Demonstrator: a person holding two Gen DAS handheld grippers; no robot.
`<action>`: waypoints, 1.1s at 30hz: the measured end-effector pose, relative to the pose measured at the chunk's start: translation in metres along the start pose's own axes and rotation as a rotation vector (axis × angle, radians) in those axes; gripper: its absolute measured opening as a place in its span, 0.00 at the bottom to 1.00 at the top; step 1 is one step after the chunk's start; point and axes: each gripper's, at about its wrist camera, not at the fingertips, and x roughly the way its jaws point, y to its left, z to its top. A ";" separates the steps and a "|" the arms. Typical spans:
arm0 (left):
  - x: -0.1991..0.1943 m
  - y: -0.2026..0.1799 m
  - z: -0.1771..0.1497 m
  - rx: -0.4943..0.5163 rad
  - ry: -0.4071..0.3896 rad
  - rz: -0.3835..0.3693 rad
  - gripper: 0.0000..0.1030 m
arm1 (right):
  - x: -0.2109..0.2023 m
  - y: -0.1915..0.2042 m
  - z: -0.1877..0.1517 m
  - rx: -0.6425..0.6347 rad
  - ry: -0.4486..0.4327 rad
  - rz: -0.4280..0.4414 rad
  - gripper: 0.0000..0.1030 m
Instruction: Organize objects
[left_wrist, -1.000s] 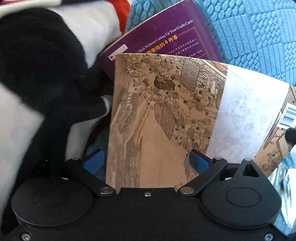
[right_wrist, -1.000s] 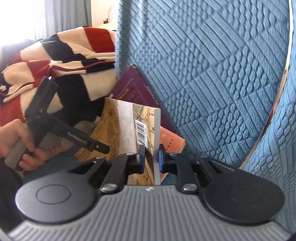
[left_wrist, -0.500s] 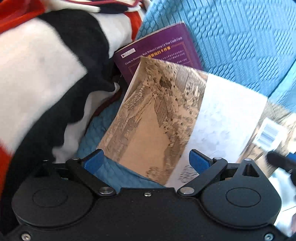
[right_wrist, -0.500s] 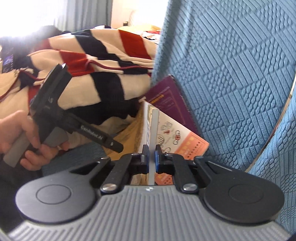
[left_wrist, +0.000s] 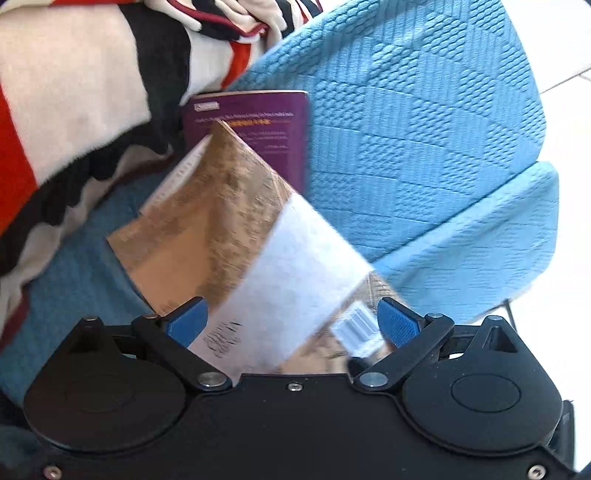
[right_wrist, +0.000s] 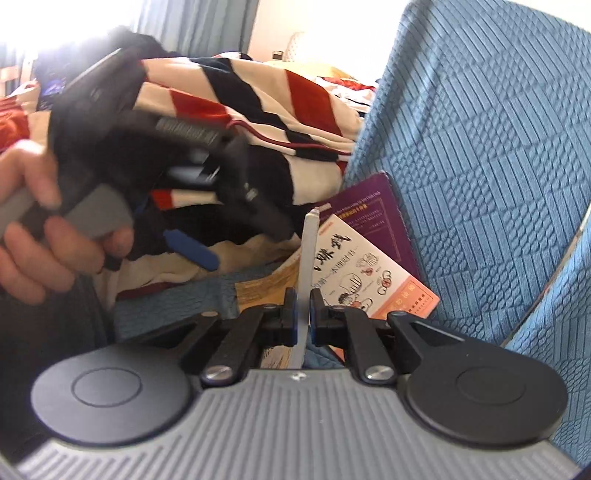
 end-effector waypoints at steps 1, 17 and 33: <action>0.000 0.000 0.000 -0.014 -0.002 -0.005 0.95 | -0.002 0.003 0.000 -0.008 -0.003 -0.004 0.09; -0.021 -0.013 -0.015 -0.138 0.068 -0.108 0.93 | -0.028 0.089 -0.010 -0.330 -0.014 0.004 0.09; 0.013 0.010 -0.034 -0.190 0.187 0.080 0.42 | -0.035 0.126 -0.016 -0.349 0.039 0.050 0.11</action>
